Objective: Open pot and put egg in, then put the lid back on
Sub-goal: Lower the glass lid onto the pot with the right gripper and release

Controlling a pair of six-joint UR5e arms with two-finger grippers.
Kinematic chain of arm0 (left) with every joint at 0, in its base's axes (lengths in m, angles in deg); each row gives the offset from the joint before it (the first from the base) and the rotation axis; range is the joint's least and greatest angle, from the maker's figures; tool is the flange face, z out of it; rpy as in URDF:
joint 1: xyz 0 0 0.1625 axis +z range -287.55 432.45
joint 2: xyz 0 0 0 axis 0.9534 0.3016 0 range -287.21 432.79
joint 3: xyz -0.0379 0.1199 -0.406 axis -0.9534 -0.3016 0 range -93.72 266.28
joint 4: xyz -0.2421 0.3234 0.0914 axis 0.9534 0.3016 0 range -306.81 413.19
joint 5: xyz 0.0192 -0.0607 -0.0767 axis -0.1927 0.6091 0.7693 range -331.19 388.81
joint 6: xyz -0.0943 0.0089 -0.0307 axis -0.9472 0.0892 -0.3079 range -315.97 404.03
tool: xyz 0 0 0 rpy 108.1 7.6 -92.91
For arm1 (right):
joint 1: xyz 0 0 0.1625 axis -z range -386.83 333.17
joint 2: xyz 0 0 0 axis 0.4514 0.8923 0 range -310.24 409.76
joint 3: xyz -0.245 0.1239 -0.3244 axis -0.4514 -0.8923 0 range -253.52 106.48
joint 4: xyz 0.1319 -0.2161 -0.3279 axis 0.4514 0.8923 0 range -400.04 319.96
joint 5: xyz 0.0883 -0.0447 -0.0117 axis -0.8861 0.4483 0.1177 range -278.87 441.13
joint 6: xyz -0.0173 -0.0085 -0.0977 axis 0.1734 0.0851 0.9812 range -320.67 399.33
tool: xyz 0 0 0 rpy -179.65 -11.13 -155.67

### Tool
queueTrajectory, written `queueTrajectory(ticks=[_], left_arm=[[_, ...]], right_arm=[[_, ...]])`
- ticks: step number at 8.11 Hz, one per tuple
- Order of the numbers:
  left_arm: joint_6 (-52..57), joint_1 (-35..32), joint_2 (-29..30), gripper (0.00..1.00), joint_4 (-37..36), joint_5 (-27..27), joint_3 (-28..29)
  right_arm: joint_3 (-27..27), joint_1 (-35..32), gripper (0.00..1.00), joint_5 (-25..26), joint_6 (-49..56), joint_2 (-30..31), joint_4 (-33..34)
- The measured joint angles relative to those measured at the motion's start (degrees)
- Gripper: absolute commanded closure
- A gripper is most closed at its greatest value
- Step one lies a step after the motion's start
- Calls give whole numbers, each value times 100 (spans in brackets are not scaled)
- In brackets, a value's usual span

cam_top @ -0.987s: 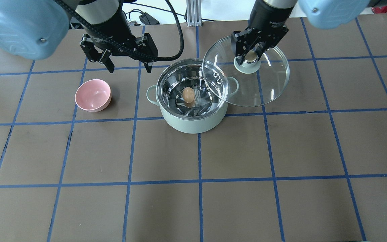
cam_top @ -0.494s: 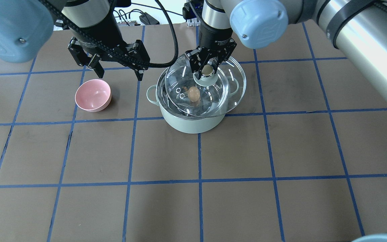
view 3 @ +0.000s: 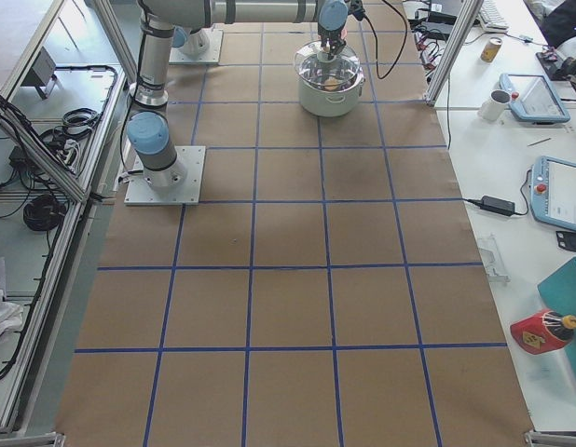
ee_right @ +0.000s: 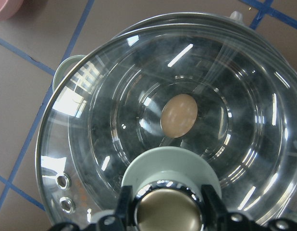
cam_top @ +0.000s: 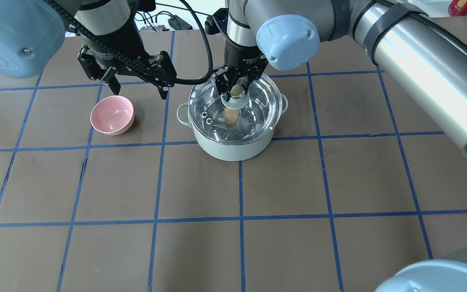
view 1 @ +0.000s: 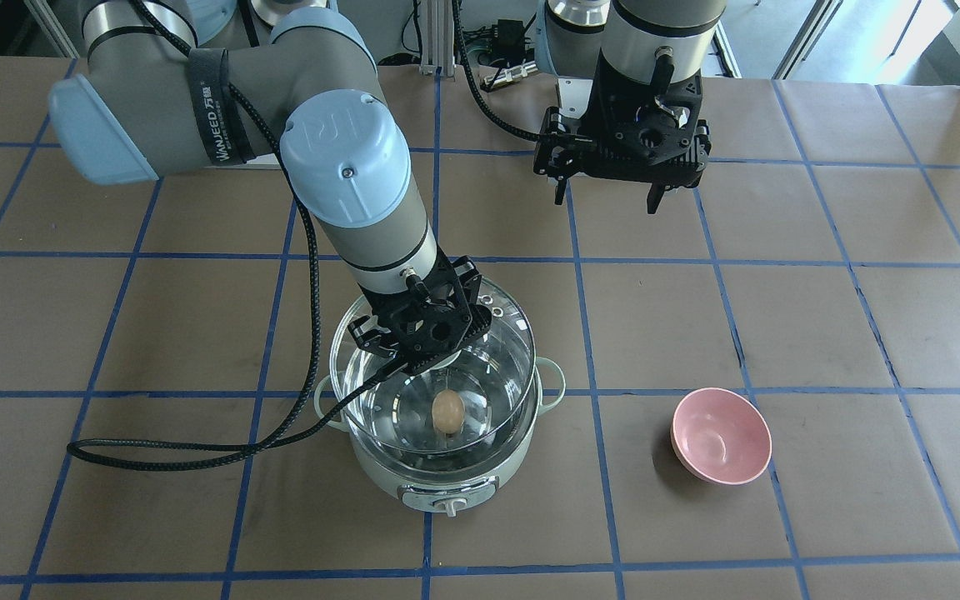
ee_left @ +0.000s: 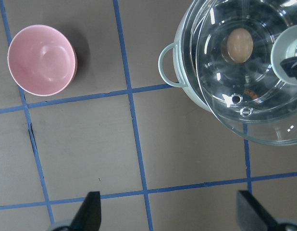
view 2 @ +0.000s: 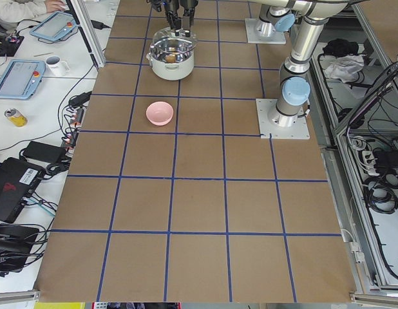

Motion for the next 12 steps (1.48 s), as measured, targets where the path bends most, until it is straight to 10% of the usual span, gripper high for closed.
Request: queueTrajectory(ticks=[12], left_arm=[[306, 828, -121, 0, -27, 277, 40]], right_arm=[[-53, -17, 100, -44, 0, -357, 352]])
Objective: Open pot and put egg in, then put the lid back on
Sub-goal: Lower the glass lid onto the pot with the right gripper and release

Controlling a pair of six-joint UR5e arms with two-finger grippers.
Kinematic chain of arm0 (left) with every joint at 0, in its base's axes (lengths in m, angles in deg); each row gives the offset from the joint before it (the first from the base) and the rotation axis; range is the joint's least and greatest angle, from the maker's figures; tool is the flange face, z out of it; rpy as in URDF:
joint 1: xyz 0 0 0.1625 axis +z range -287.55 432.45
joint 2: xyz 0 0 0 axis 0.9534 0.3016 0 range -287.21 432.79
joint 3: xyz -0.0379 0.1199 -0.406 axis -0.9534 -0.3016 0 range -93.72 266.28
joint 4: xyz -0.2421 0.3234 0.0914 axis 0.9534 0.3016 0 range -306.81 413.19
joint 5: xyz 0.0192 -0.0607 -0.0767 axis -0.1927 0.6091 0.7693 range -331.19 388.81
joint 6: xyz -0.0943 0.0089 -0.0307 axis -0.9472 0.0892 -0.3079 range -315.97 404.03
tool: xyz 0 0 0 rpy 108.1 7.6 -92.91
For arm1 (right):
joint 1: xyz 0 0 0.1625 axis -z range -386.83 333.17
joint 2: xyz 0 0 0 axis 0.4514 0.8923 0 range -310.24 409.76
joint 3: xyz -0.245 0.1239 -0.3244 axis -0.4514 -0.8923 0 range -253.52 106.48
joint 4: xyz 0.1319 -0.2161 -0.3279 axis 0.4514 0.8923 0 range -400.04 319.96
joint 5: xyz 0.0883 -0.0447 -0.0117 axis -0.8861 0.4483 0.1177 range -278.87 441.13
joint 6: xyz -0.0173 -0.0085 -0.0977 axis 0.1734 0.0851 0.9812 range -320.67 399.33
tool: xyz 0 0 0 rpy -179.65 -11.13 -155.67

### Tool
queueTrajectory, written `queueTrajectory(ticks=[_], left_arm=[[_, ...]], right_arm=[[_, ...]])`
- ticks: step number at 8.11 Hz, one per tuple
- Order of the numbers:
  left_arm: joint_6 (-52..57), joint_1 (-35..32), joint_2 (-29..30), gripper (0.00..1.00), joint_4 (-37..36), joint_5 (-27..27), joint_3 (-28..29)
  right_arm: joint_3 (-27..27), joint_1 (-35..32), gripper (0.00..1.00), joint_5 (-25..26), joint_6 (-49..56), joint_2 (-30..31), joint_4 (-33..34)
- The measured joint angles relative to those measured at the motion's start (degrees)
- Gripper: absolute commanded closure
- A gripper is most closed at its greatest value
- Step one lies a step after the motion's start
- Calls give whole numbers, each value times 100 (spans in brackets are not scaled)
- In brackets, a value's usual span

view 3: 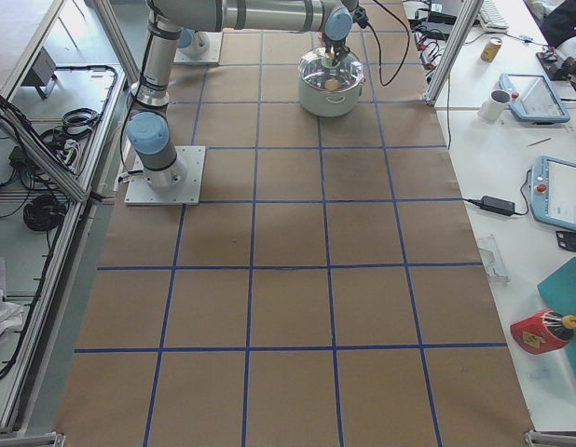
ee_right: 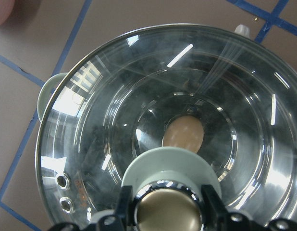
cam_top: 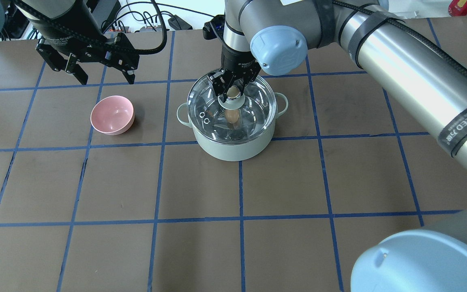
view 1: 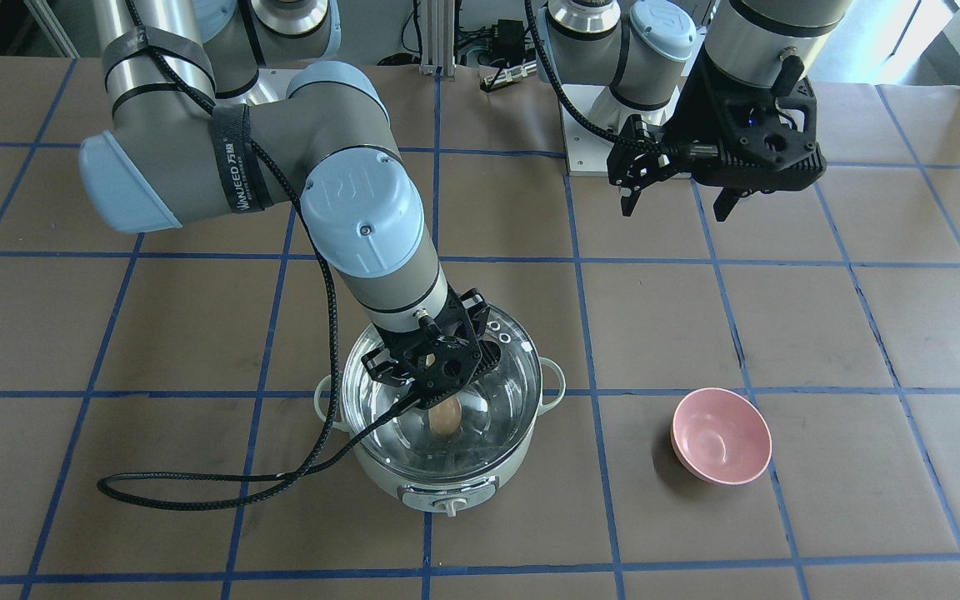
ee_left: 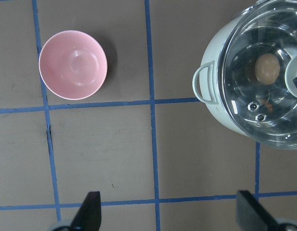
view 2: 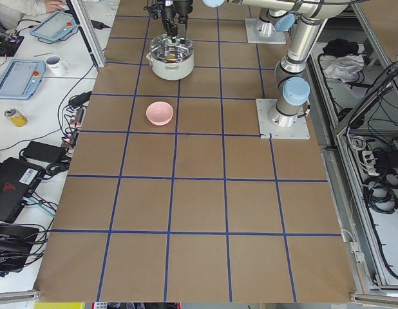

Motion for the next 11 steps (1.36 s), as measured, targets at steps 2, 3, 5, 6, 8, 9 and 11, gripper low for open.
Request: queueTrajectory(ticks=[2, 3, 5, 6, 8, 9, 11], left_arm=[[0, -5, -1, 0, 0, -11, -22], [0, -9, -1, 0, 0, -13, -29], [0, -13, 0, 0, 0, -13, -33], [0, -13, -1, 0, 0, -13, -33], [0, -14, -4, 0, 0, -13, -34], [0, -14, -4, 0, 0, -17, -39], [0, -14, -7, 0, 0, -17, -42]], right_arm=[[-1, 0, 100, 25, 0, -20, -3], [-1, 0, 100, 37, 0, -37, -9], [-5, 0, 100, 61, 0, -58, -28], [-8, 0, 78, 71, 0, -70, -40], [-19, 0, 0, 77, -1, -84, -51], [-45, 0, 0, 78, -10, -88, -52], [-74, 0, 0, 46, -68, -78, -64]])
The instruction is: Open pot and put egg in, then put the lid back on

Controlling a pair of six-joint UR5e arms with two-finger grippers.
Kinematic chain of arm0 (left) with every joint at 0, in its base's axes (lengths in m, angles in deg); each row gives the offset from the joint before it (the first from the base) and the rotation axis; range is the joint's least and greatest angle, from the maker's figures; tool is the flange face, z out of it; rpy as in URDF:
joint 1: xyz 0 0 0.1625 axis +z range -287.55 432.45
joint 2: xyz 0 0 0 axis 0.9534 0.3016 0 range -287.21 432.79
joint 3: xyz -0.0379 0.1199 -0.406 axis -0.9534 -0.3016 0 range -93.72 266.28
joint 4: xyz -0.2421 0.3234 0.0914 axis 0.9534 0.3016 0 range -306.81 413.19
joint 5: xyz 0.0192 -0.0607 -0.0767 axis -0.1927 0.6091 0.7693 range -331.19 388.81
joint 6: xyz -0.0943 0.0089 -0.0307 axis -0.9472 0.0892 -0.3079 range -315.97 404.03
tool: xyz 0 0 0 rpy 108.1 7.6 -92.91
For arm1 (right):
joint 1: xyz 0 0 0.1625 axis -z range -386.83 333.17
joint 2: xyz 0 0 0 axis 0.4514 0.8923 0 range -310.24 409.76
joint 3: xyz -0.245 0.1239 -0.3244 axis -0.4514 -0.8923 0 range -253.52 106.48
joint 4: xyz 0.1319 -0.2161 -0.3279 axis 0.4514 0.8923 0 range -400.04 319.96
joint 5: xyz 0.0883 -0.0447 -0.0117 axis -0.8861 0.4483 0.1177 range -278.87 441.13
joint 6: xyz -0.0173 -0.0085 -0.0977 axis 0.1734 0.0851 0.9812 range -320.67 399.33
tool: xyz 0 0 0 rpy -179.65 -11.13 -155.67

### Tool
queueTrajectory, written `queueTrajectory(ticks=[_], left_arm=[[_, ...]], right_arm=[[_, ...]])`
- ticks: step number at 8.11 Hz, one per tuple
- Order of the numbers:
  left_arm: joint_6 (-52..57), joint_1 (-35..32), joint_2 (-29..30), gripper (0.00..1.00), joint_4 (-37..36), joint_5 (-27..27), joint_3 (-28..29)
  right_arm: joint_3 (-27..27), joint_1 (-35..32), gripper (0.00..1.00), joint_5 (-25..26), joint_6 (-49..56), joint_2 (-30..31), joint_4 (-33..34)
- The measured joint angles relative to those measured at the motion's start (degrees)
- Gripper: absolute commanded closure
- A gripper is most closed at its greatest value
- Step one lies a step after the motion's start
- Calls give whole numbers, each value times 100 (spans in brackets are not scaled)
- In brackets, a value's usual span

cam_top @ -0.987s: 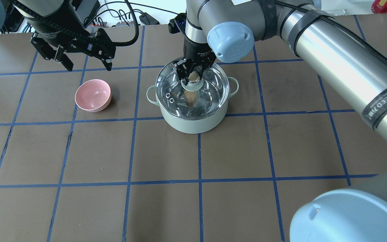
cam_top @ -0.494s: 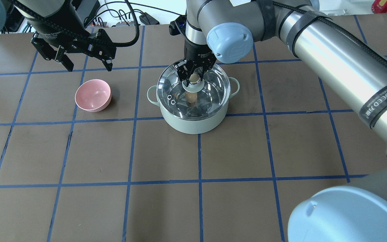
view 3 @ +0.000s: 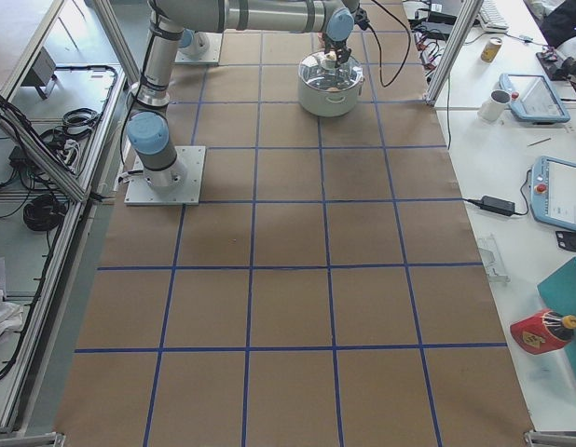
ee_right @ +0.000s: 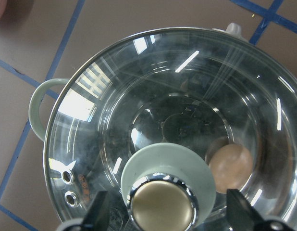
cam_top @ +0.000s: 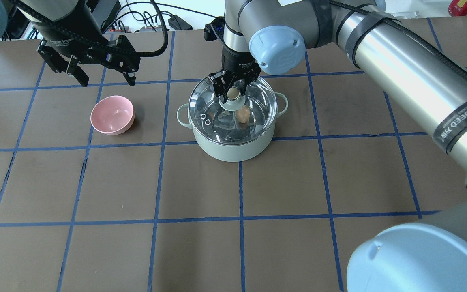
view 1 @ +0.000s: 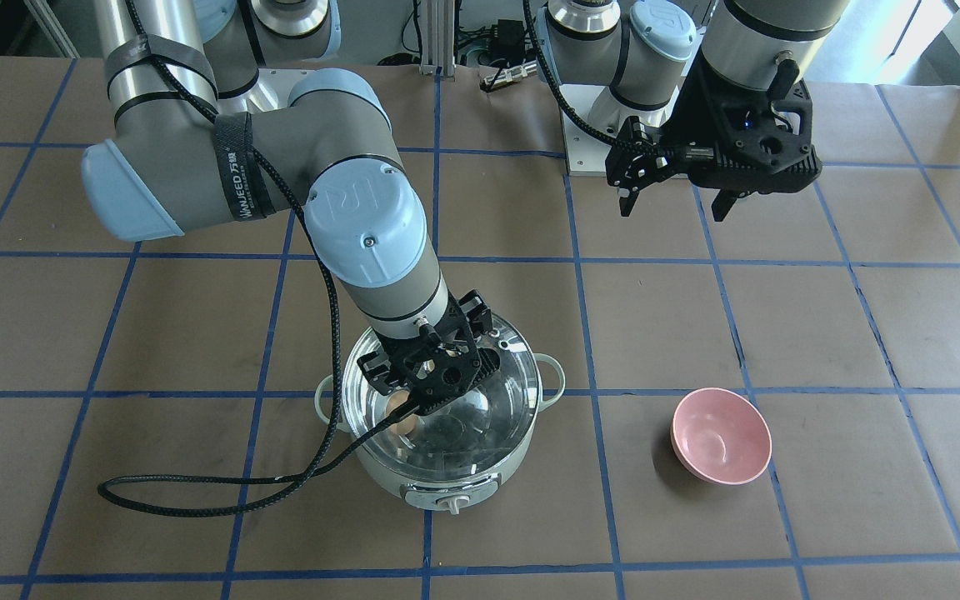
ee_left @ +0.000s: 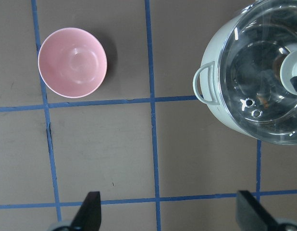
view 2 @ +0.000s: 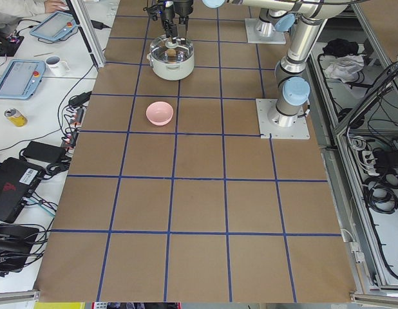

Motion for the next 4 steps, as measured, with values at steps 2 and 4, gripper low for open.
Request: queueTrajectory(ticks=[2, 4], left_arm=[[0, 0, 1, 0, 0, -3, -1], [0, 0, -1, 0, 0, -4, -1]], right_arm=[[-4, 0, 0, -32, -98, 42, -49], [24, 48, 0, 49, -124, 322, -384]])
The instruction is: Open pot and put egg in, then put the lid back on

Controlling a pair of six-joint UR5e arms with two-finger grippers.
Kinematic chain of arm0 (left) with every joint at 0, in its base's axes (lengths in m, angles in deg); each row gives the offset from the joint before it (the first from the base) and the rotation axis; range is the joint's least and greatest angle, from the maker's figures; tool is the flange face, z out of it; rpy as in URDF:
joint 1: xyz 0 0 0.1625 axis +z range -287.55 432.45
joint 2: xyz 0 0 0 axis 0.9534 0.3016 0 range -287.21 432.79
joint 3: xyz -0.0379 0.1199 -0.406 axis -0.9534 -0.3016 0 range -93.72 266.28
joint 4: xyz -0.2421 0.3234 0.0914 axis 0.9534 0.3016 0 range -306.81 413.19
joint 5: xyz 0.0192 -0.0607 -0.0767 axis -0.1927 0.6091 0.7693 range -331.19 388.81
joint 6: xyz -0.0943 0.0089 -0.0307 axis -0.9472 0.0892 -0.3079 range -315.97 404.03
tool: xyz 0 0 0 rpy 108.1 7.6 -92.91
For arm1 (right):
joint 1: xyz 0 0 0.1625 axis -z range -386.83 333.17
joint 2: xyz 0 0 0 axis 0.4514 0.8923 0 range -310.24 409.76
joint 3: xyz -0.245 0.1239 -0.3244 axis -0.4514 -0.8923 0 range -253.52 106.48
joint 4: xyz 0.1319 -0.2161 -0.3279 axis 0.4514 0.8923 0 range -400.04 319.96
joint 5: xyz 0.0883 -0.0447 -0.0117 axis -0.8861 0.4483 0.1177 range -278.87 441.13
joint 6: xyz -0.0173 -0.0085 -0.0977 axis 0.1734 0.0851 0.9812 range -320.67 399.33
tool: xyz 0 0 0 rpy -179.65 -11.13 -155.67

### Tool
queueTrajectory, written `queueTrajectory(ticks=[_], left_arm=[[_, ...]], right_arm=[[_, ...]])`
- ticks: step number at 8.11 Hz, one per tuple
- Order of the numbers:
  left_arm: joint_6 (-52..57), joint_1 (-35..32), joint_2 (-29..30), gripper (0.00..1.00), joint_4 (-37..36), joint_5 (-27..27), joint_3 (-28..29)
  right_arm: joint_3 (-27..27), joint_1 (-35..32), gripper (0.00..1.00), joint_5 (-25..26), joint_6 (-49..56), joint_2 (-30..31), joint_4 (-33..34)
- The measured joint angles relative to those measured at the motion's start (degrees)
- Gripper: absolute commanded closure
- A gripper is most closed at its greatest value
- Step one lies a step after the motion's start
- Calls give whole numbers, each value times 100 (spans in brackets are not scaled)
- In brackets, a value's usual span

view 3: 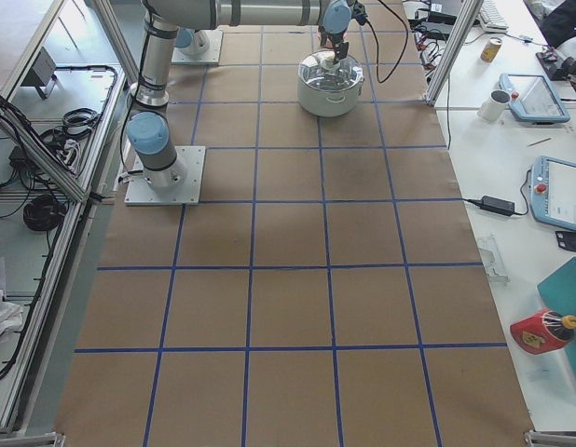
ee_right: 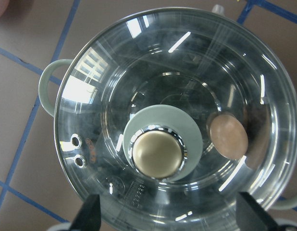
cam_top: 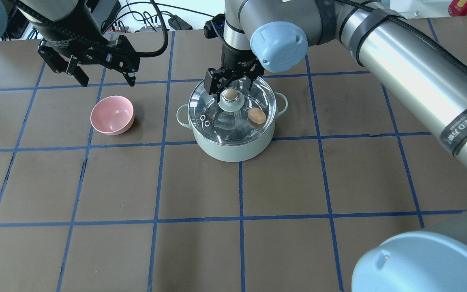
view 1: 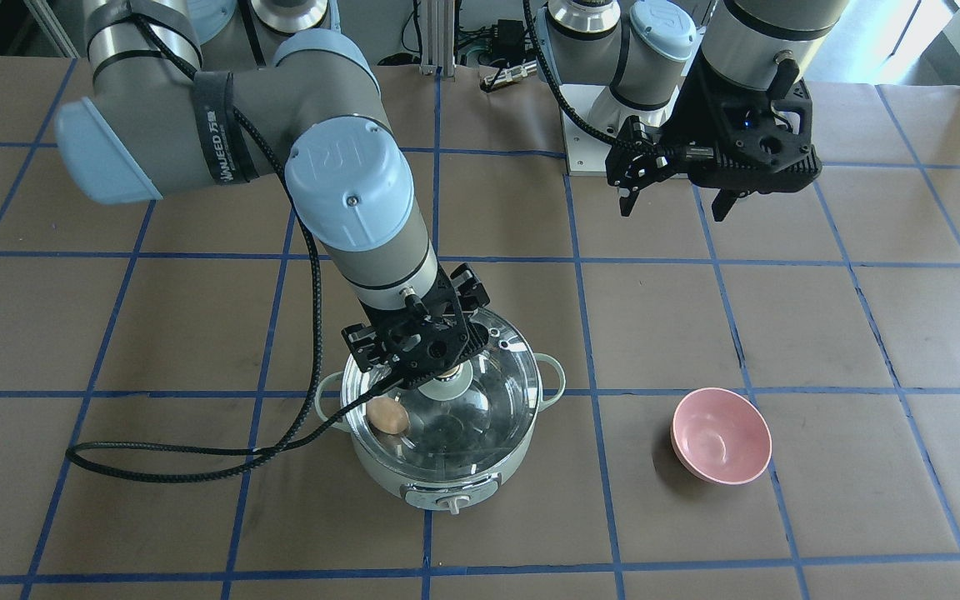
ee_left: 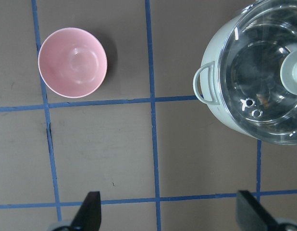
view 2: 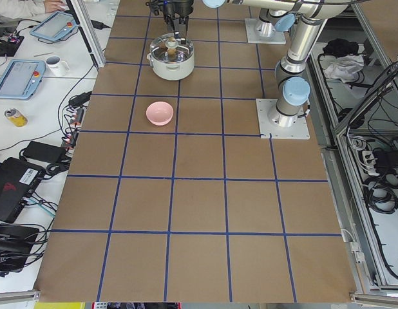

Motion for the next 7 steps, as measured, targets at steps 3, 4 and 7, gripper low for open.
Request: queueTrajectory(ticks=[3, 4, 7], left_arm=[[0, 0, -1, 0, 0, 0, 0], [0, 0, -1, 0, 0, 4, 0], [0, 0, -1, 0, 0, 8, 0]], right_arm=[[245, 524, 0, 768, -398, 685, -425], [385, 925, 0, 904, -553, 956, -463], [689, 2032, 0, 999, -664, 1679, -824]])
